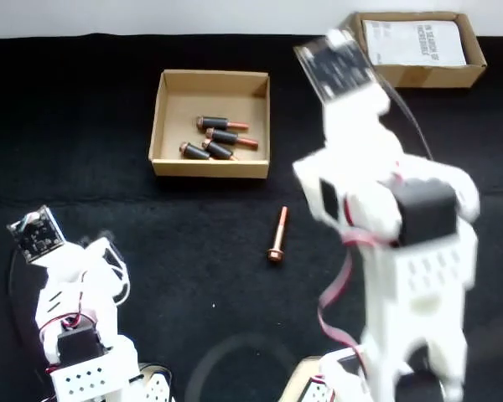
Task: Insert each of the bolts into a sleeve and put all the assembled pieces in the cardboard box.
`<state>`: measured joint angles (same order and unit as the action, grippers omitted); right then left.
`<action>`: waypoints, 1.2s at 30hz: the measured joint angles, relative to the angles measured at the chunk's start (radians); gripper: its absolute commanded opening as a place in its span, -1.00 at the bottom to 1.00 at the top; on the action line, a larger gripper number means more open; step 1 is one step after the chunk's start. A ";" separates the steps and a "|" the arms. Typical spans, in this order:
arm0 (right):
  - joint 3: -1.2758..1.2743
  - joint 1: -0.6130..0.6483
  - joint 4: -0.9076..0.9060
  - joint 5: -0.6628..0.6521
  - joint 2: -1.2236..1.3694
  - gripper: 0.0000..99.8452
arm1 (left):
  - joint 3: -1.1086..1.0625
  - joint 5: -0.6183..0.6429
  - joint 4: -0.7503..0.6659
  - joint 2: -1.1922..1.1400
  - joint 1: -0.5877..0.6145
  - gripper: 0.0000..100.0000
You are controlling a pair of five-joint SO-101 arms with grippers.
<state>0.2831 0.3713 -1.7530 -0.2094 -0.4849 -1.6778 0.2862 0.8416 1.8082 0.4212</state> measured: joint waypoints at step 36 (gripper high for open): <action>-1.560 -1.062 0.522 -0.160 -1.261 -0.99 | 1.226 -0.101 0.394 -1.505 -0.910 -0.98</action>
<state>-1.2774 -0.6905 -1.2313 -0.3690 -1.7461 -0.4519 0.1849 1.2359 0.3030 -0.4887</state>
